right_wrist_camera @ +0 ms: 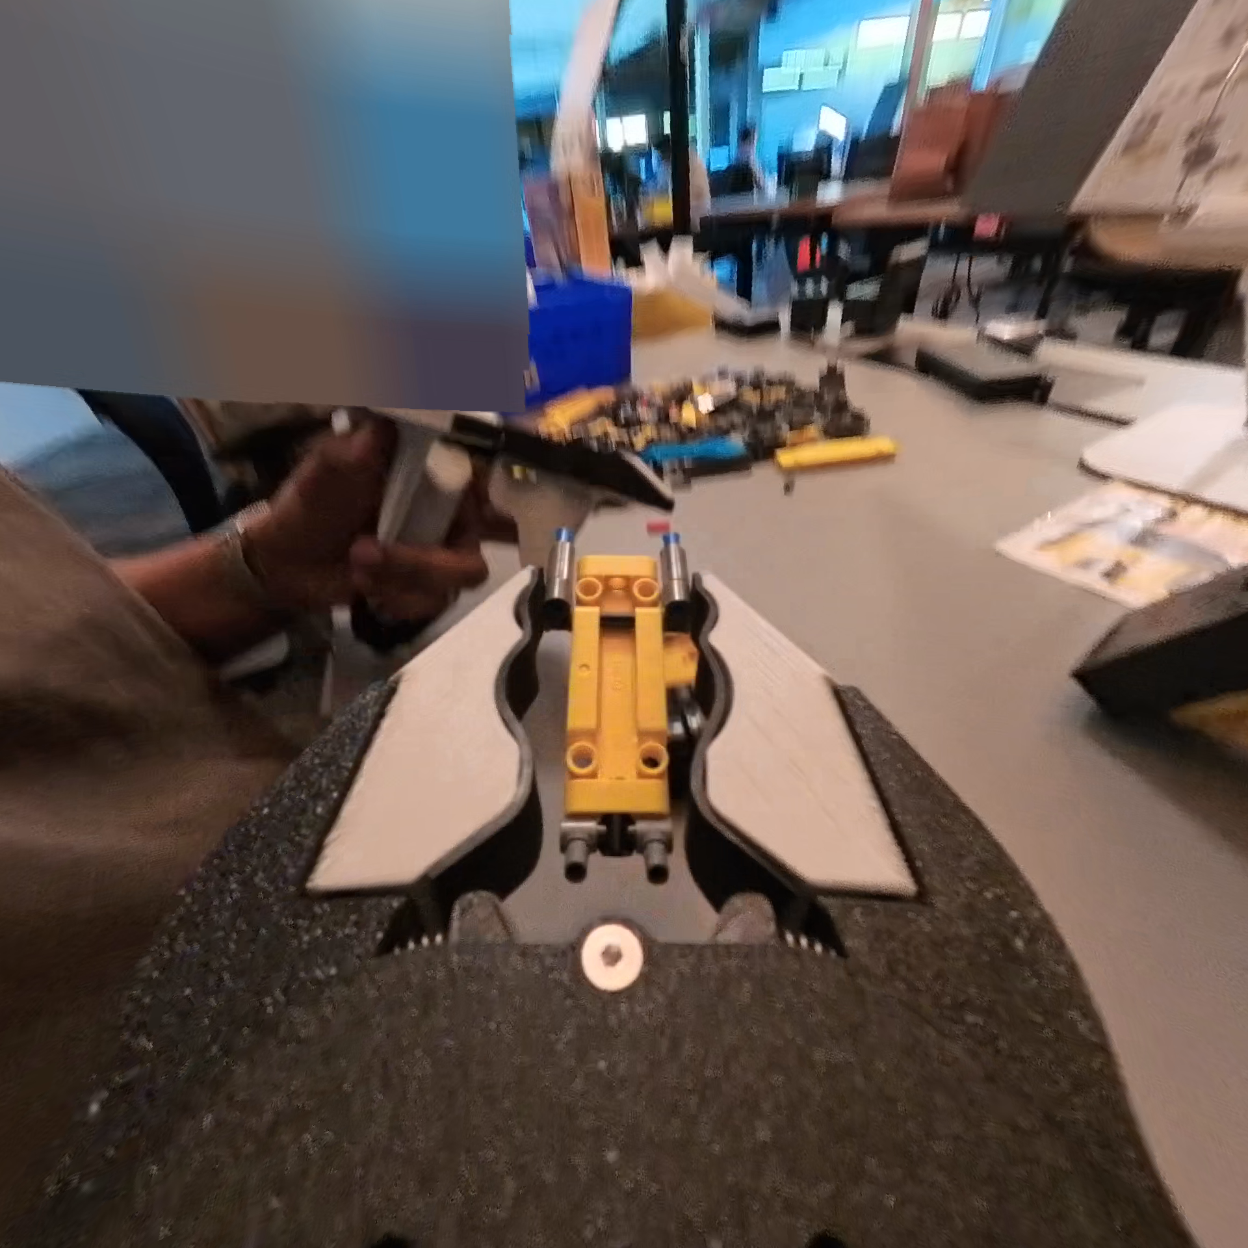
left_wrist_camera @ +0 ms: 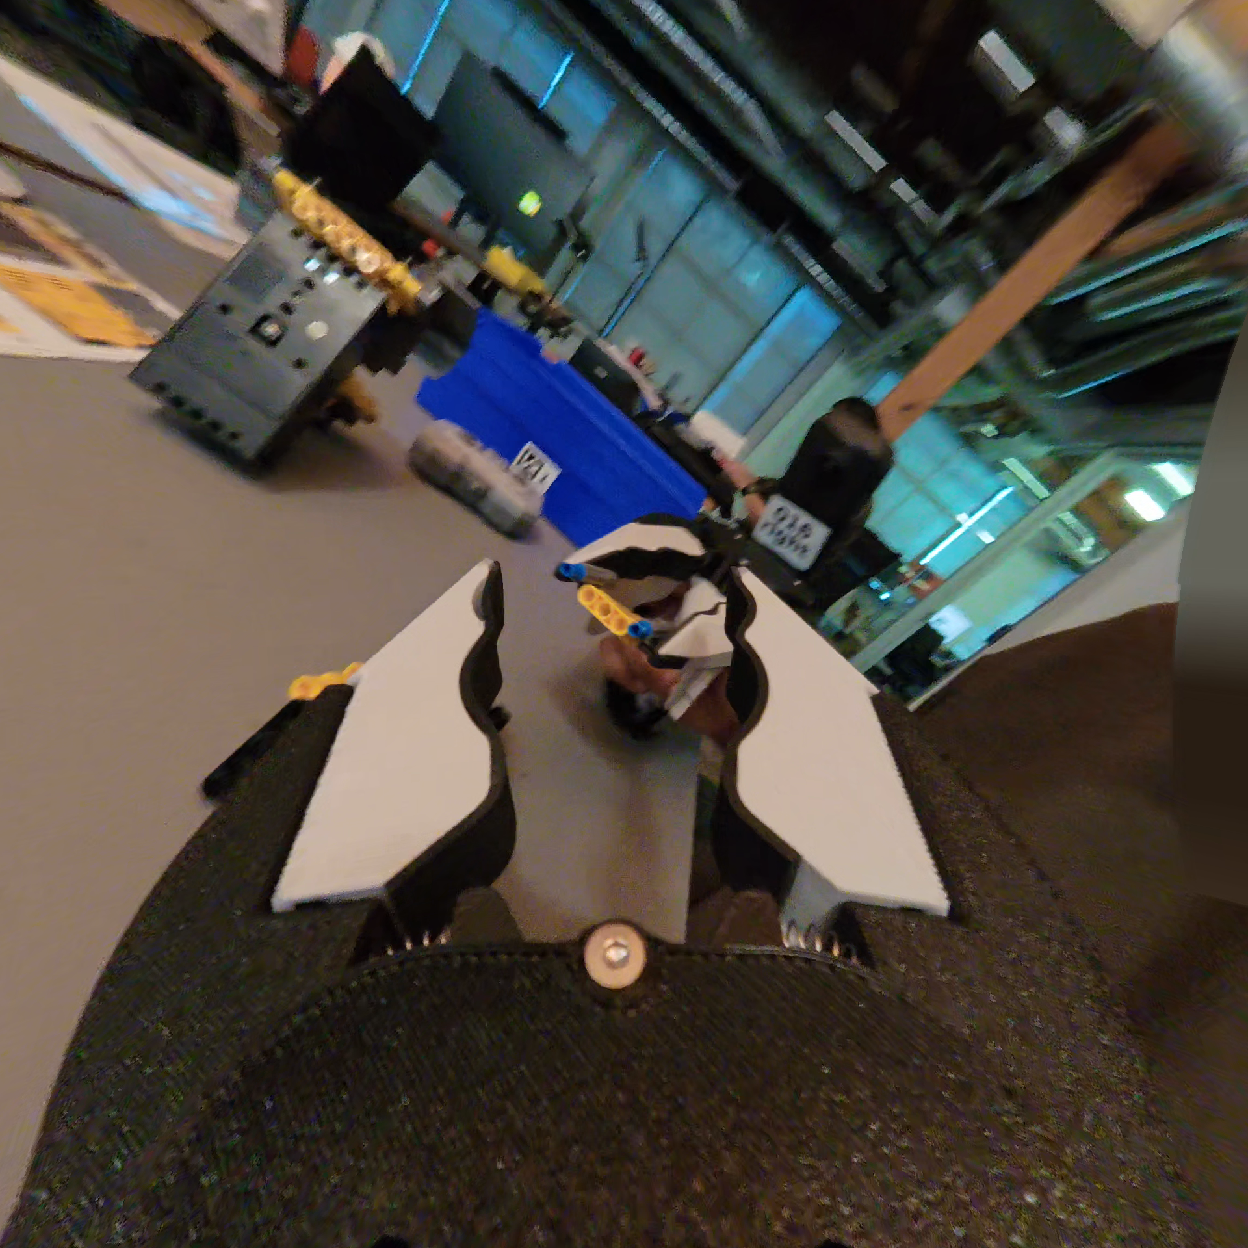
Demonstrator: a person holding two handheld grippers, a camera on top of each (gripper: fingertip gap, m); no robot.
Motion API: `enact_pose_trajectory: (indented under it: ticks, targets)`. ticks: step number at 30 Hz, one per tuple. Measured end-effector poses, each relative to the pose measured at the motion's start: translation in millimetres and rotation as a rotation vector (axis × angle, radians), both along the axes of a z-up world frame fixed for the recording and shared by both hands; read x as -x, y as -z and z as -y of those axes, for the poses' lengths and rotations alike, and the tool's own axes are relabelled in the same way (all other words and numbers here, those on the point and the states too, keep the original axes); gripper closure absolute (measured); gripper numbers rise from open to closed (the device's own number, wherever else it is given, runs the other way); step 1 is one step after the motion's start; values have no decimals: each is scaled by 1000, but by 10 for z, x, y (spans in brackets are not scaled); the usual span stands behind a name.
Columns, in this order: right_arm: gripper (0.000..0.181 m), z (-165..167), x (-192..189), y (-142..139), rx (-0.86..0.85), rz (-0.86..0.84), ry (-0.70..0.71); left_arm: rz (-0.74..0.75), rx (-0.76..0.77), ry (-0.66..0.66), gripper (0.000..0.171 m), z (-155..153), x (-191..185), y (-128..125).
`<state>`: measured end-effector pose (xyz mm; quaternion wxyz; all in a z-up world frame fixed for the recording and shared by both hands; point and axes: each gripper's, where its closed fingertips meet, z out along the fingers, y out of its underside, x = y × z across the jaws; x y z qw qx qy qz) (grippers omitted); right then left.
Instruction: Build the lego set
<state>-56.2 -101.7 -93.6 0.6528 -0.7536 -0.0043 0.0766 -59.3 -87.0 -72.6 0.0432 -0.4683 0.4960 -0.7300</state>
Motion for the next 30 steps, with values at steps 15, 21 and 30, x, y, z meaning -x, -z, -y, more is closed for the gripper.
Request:
enact_pose_trajectory:
  ticks: [15, 21, 30]
  targets:
    - [128, 536, -261, 922, 605, 289, 165, -113, -226, 43, 117, 319, 150, 394]
    - [119, 817, -234, 920, 635, 291, 195, -107, -201, 6, 120, 318, 212, 353]
    - [139, 854, -234, 969, 666, 144, 104, -117, -185, 81, 120, 579, 287, 395]
